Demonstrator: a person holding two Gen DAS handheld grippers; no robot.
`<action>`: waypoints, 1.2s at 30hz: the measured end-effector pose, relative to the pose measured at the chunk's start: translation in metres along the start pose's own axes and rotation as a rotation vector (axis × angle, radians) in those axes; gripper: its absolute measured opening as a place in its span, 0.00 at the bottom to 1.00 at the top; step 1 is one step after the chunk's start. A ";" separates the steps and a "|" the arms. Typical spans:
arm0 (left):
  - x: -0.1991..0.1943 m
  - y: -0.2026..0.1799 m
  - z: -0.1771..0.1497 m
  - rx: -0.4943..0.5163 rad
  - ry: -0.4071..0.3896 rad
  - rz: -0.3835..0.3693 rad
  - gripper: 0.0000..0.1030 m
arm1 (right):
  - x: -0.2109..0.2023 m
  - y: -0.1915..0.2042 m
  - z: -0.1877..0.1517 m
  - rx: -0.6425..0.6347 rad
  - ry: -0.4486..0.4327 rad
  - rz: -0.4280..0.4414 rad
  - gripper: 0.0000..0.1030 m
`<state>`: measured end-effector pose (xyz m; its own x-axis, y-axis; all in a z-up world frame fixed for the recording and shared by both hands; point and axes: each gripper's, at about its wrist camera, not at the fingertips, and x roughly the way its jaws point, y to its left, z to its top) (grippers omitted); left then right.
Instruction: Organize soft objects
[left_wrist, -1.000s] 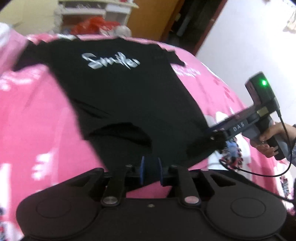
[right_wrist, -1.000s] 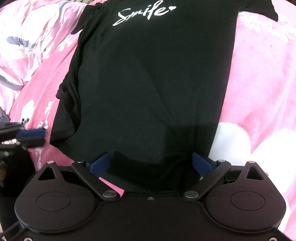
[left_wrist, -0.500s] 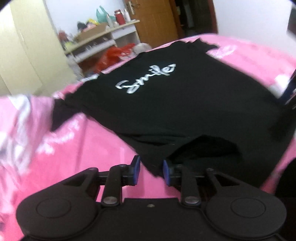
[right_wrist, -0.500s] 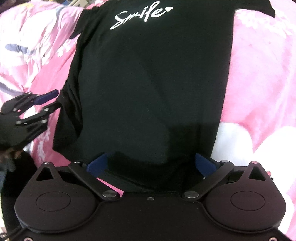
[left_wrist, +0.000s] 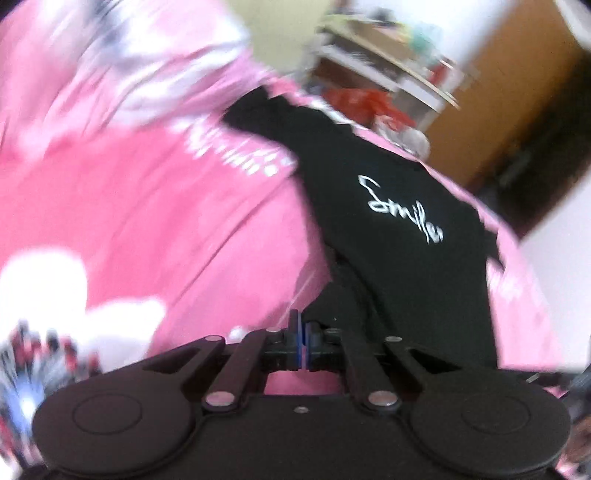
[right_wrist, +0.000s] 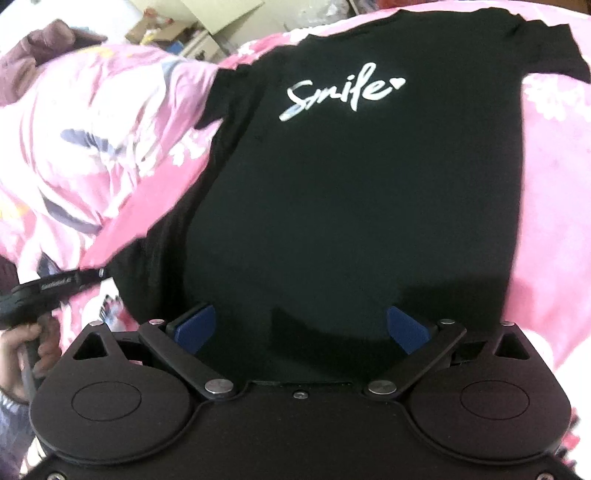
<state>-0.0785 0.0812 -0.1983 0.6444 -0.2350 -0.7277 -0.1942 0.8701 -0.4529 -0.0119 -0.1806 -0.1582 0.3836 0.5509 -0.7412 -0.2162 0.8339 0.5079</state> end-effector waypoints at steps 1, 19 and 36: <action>0.001 0.005 0.000 -0.010 0.020 0.019 0.01 | 0.006 -0.004 0.003 0.022 -0.013 -0.004 0.98; 0.008 0.022 -0.014 -0.051 0.324 -0.101 0.25 | -0.002 -0.038 0.001 0.118 -0.031 -0.044 0.98; 0.032 0.052 -0.010 -0.593 0.196 -0.532 0.03 | -0.021 -0.053 -0.030 0.144 -0.030 -0.054 0.98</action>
<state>-0.0752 0.1145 -0.2501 0.6303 -0.6711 -0.3904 -0.2934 0.2597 -0.9200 -0.0358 -0.2359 -0.1826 0.4185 0.5022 -0.7567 -0.0641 0.8474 0.5270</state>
